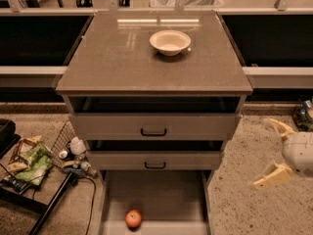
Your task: Pick apple from bottom drawer and place on counter
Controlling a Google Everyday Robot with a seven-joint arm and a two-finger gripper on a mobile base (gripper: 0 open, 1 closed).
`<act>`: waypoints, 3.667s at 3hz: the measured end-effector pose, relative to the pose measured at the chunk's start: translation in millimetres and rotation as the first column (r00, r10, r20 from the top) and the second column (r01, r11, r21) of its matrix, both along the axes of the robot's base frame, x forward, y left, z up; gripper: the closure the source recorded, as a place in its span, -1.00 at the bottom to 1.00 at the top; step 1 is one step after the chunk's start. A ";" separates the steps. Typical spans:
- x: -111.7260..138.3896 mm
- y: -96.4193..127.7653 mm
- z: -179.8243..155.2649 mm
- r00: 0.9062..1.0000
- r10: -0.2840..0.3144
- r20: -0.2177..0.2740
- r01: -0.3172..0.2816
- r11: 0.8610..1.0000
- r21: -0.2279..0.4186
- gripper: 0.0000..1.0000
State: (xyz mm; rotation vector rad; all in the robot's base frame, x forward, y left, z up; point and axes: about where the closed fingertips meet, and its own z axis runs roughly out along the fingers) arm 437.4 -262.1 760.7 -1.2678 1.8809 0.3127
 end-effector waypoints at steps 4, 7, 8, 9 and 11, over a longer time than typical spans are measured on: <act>23.8 43.7 -109.7 0.996 0.057 0.067 -0.069 0.978 0.197 -1.00; 30.8 240.9 -356.0 0.973 0.224 -0.055 -0.185 0.900 0.395 -1.00; 30.8 240.9 -356.0 0.973 0.224 -0.055 -0.185 0.900 0.395 -1.00; 35.1 262.7 -388.2 0.967 0.243 -0.079 -0.194 0.900 0.391 -1.00; 49.1 301.1 -503.4 0.955 0.274 -0.116 -0.212 0.901 0.379 -1.00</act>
Offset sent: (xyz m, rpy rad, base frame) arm 0.0090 -0.0044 -0.0343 0.0681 -0.0483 -0.0190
